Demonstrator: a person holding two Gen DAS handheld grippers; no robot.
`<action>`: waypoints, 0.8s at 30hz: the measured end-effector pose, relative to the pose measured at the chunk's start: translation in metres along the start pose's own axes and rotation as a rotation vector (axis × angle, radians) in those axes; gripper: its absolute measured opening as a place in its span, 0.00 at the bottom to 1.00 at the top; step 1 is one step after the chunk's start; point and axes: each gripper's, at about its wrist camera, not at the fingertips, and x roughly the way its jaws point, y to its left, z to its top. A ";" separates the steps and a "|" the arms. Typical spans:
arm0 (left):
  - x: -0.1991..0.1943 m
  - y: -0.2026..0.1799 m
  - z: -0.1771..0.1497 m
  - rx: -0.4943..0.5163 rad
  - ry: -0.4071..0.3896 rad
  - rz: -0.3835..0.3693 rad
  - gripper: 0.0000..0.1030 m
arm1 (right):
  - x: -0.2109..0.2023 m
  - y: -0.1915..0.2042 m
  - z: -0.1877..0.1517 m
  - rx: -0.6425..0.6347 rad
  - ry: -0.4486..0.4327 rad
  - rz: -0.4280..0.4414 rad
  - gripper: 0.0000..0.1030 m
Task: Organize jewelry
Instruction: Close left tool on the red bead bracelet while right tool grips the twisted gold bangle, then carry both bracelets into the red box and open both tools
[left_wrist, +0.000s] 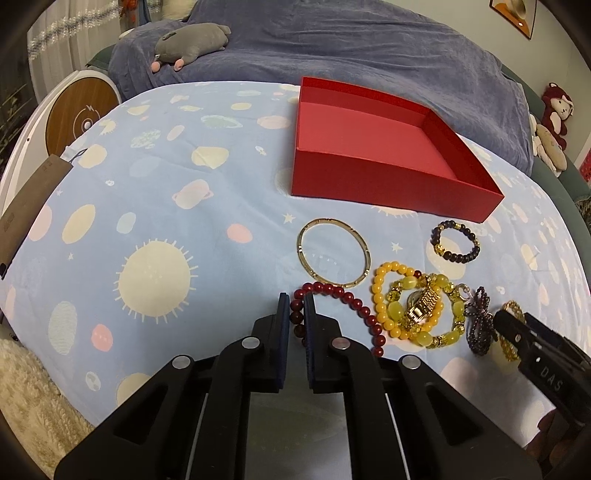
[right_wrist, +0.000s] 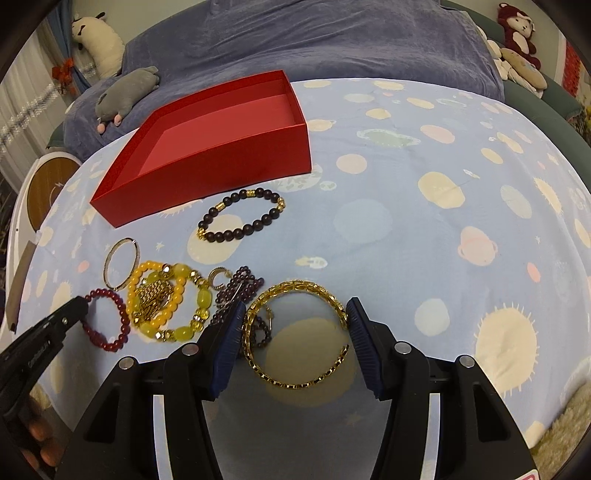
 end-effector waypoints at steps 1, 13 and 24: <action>-0.001 0.000 0.002 0.001 -0.004 0.000 0.07 | -0.002 0.002 -0.002 -0.009 0.000 -0.001 0.52; -0.019 -0.001 0.024 0.011 -0.029 -0.045 0.07 | -0.029 0.018 -0.010 -0.048 -0.016 0.043 0.52; -0.051 -0.024 0.105 0.050 -0.120 -0.160 0.07 | -0.031 0.029 0.067 -0.061 -0.074 0.105 0.52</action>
